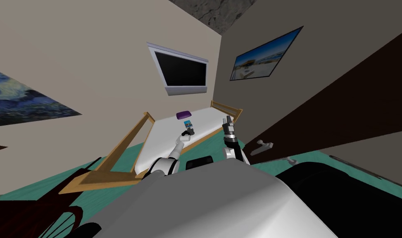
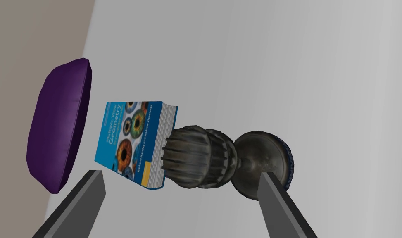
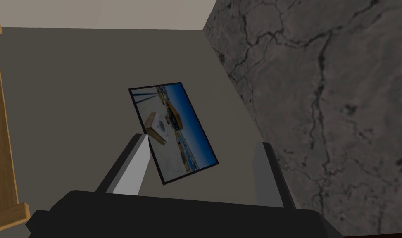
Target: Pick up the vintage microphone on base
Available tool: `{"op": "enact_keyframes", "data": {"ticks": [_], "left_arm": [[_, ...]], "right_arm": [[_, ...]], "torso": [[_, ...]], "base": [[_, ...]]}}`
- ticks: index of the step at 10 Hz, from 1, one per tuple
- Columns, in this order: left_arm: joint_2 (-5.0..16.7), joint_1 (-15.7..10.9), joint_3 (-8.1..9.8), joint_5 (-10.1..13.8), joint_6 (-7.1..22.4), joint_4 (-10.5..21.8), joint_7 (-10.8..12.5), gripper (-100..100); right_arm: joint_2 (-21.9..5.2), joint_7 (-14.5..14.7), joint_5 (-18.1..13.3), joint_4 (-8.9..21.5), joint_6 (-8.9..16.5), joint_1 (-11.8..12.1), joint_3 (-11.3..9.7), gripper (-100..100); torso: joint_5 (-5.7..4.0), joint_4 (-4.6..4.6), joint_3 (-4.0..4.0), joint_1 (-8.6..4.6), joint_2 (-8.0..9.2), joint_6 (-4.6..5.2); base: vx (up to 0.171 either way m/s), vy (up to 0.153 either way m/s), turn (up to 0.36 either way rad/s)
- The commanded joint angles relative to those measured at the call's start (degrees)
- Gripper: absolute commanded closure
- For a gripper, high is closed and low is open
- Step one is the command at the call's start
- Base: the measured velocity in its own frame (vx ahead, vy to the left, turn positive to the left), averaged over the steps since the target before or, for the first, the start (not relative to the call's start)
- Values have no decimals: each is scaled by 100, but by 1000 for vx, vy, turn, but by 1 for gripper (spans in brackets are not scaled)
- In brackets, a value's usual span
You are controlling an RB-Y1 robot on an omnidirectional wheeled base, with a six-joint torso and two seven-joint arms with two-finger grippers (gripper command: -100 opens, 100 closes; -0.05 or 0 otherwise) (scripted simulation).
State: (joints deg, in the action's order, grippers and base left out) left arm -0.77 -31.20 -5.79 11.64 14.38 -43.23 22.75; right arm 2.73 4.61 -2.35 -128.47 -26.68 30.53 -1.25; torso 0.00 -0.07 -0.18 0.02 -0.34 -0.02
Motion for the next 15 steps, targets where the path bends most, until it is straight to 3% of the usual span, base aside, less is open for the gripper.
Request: {"op": "enact_keyframes", "data": {"ticks": [1, 2, 3, 4, 5, 7, 9, 12, 13, 15], "left_arm": [[0, 0, 0, 0, 0, 0, 0, -100], [-6, 4, 3, -6, 17, -13, 5, 0], [140, -56, -21, -18, -85, 155, 204, -100], [285, -115, -46, -31, -184, 321, 384, -100], [285, -115, -46, -31, -184, 321, 403, -100], [574, -234, -95, -56, -384, 654, 774, -100], [574, -234, -95, -56, -384, 654, 803, -100], [1008, -411, -168, -94, -683, 1152, 1331, -100], [1008, -411, -168, -94, -683, 1152, 1402, -100], [1298, -530, -216, -119, -882, 1455, 1763, -100]], "right_arm": [[0, 0, 0, 0, 0, 0, 0, 0], [0, 0, 0, 0, 0, -1, 0, 0], [0, 0, 0, 0, 0, -1, 0, 0], [1, 0, 0, 0, 0, -2, -1, 0], [1, 0, 0, 0, 0, -3, -1, 0], [1, 0, 0, 0, 0, -2, -1, 0], [1, 0, 0, 0, 0, -1, 0, 0], [0, 0, 0, 0, 0, -2, -1, 0], [0, 0, 0, 0, 0, -2, -1, 0], [0, 0, 0, 0, 0, -2, -1, 0]], "torso": [[0, 0, 0, 0, 0, 0], [-1, 3, 9, -5, 17, 0], [-2, 6, 15, -9, 26, 0], [-3, 8, 21, -11, 36, 4], [-3, 10, 27, -13, 47, 6], [-3, 11, 27, -12, 46, 3], [-3, 11, 28, -11, 48, -1], [-3, 11, 27, -13, 47, 3], [-3, 12, 30, -14, 52, 3], [-3, 11, 28, -13, 47, 2]], "base": [[23, 11, -1], [6, 2, 1], [-15, -2, -188], [-43, -5, -410], [-37, 4, -80], [-36, -10, -238], [-25, -2, -17], [-37, -8, -280], [-35, -5, -84], [-34, -14, -218]]}}
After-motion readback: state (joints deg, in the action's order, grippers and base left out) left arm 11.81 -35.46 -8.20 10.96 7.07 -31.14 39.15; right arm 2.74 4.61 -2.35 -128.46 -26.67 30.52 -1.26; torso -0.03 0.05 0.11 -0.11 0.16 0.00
